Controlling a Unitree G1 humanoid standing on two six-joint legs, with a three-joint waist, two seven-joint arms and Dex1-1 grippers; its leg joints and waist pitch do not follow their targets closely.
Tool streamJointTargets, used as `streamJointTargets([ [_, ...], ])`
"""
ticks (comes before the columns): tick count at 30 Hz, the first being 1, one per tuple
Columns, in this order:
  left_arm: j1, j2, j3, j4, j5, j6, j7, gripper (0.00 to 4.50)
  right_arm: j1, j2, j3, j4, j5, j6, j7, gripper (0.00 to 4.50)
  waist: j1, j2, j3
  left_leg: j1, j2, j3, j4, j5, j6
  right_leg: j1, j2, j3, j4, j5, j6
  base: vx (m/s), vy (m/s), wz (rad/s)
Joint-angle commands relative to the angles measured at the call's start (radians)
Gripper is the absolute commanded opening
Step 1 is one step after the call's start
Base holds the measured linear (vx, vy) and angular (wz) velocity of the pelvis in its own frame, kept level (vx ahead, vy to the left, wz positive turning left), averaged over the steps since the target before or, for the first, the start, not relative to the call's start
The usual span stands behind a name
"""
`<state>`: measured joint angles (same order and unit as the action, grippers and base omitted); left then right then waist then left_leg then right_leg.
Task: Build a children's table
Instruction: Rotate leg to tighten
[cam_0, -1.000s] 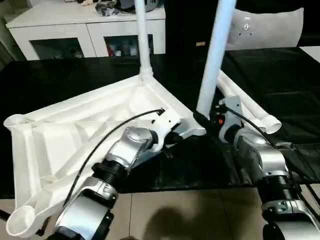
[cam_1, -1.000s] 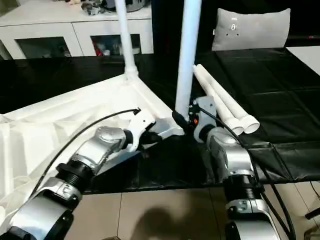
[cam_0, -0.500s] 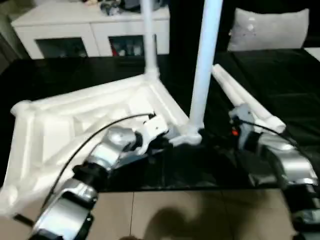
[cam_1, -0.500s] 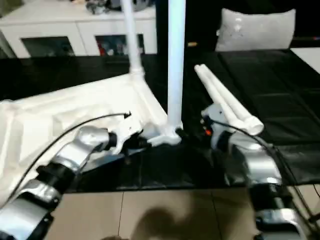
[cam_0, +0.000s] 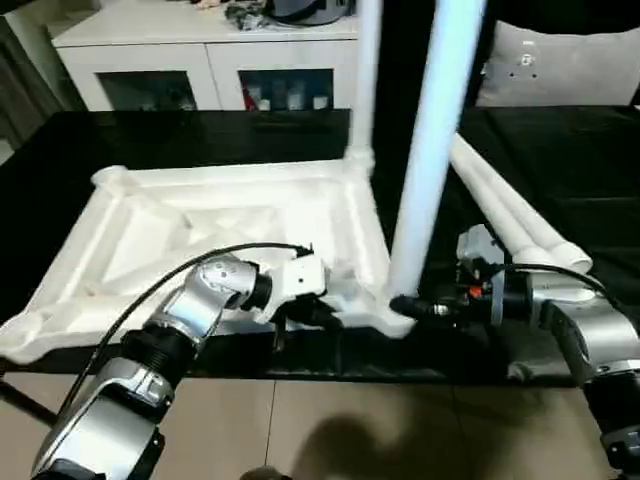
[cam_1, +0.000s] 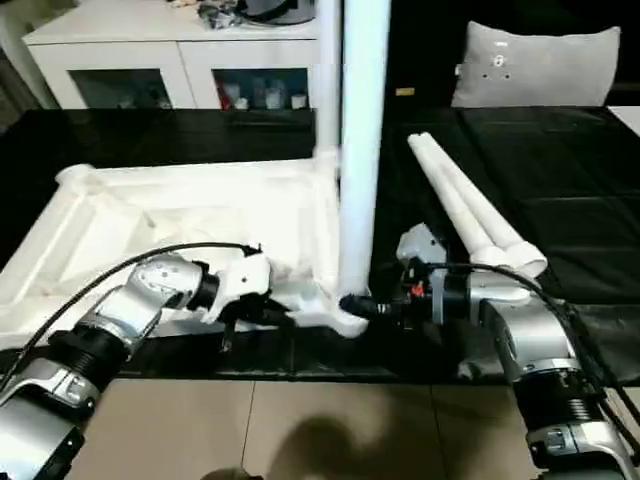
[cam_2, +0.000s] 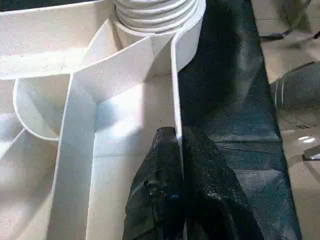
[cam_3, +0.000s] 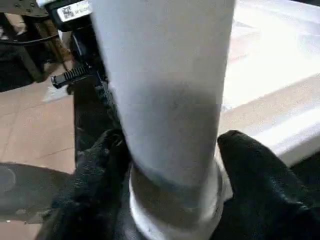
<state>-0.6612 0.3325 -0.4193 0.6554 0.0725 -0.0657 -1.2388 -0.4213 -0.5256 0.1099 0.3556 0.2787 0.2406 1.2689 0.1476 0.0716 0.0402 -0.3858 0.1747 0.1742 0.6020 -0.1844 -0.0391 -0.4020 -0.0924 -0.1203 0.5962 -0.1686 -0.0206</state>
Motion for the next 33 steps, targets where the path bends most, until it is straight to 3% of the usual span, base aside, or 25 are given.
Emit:
streamJointTargets([
  [1,0.004,0.008,-0.031,-0.001,0.026,-0.024,-0.028,0.0,-0.002,-0.008,0.007,-0.016,0.012,0.011,0.025,2.72,-0.003,-0.02,-0.07,0.015,0.066,-0.019,-0.062,-0.156,0.1,0.054,-0.079,0.059,-0.069,-0.24,-0.188,0.0,0.0,0.0],
  [6,0.0,0.011,-0.028,0.012,0.028,-0.036,-0.031,0.0,0.0,-0.012,0.017,-0.02,0.021,0.029,0.058,2.19,-0.002,-0.023,-0.07,0.014,0.064,-0.018,-0.062,-0.152,0.099,0.055,-0.079,0.059,-0.07,-0.245,-0.181,0.0,0.0,0.0],
  [12,0.003,0.01,-0.025,0.012,0.026,-0.034,-0.03,0.0,0.011,-0.009,0.019,-0.028,0.028,0.039,0.058,2.02,-0.002,-0.024,-0.071,0.014,0.065,-0.019,-0.062,-0.148,0.096,0.054,-0.079,0.059,-0.07,-0.251,-0.177,0.0,0.0,0.0],
  [14,0.009,-0.007,-0.003,0.004,0.008,0.01,-0.008,0.0,0.029,0.023,-0.003,-0.061,0.05,0.081,0.003,2.0,-0.002,-0.023,-0.071,0.014,0.065,-0.019,-0.062,-0.141,0.097,0.055,-0.077,0.06,-0.069,-0.242,-0.176,0.0,0.0,0.0],
  [16,0.01,-0.025,0.018,-0.009,-0.013,0.067,0.012,0.0,0.028,0.052,-0.009,-0.063,0.028,0.106,-0.083,1.99,-0.001,-0.023,-0.071,0.013,0.066,-0.019,-0.063,-0.133,0.098,0.054,-0.079,0.06,-0.067,-0.233,-0.18,0.0,0.0,0.0],
  [17,0.009,-0.035,0.028,-0.015,-0.018,0.097,0.032,0.0,0.024,0.075,-0.017,-0.056,0.014,0.115,-0.143,1.99,-0.005,-0.019,-0.069,0.014,0.066,-0.02,-0.065,-0.142,0.088,0.053,-0.079,0.059,-0.069,-0.248,-0.183,0.0,0.0,0.0],
  [21,-0.003,-0.077,0.06,-0.028,-0.024,0.211,0.126,0.0,-0.002,0.16,-0.048,-0.018,-0.036,0.145,-0.361,1.99,-0.029,-0.02,-0.06,0.019,0.055,-0.023,-0.074,-0.23,0.036,0.052,-0.079,0.054,-0.091,-0.408,-0.138,0.0,0.0,0.0],
  [23,-0.015,-0.109,0.078,-0.028,-0.02,0.256,0.197,0.0,-0.024,0.205,-0.067,0.017,-0.066,0.163,-0.485,1.99,-0.05,-0.02,-0.057,0.02,0.054,-0.025,-0.076,-0.254,0.023,0.051,-0.077,0.053,-0.097,-0.439,-0.126,0.0,0.0,0.0],
  [27,-0.065,-0.222,0.143,0.0,-0.017,0.39,0.426,0.0,-0.081,0.3,-0.124,0.113,-0.125,0.195,-0.768,1.99,-0.073,-0.021,-0.056,0.024,0.047,-0.026,-0.073,-0.268,0.013,0.049,-0.076,0.048,-0.105,-0.457,-0.123,0.0,0.0,0.0],
  [31,-0.089,-0.318,0.202,-0.002,-0.05,0.443,0.561,0.0,-0.109,0.351,-0.166,0.18,-0.111,0.143,-0.873,1.99,-0.076,-0.02,-0.063,0.015,0.047,-0.021,-0.068,-0.212,0.042,0.054,-0.075,0.054,-0.096,-0.357,-0.142,0.0,0.0,0.0],
  [32,-0.092,-0.331,0.211,-0.003,-0.054,0.451,0.582,0.0,-0.113,0.359,-0.175,0.188,-0.106,0.134,-0.884,2.53,-0.074,-0.022,-0.067,0.011,0.047,-0.021,-0.066,-0.184,0.056,0.057,-0.074,0.053,-0.092,-0.309,-0.151,0.0,0.0,0.0],
  [33,-0.092,-0.334,0.213,-0.004,-0.053,0.446,0.589,0.0,-0.114,0.365,-0.183,0.191,-0.1,0.131,-0.886,2.67,-0.073,-0.024,-0.068,0.009,0.046,-0.02,-0.064,-0.162,0.073,0.058,-0.074,0.054,-0.088,-0.269,-0.163,0.0,0.0,0.0],
])
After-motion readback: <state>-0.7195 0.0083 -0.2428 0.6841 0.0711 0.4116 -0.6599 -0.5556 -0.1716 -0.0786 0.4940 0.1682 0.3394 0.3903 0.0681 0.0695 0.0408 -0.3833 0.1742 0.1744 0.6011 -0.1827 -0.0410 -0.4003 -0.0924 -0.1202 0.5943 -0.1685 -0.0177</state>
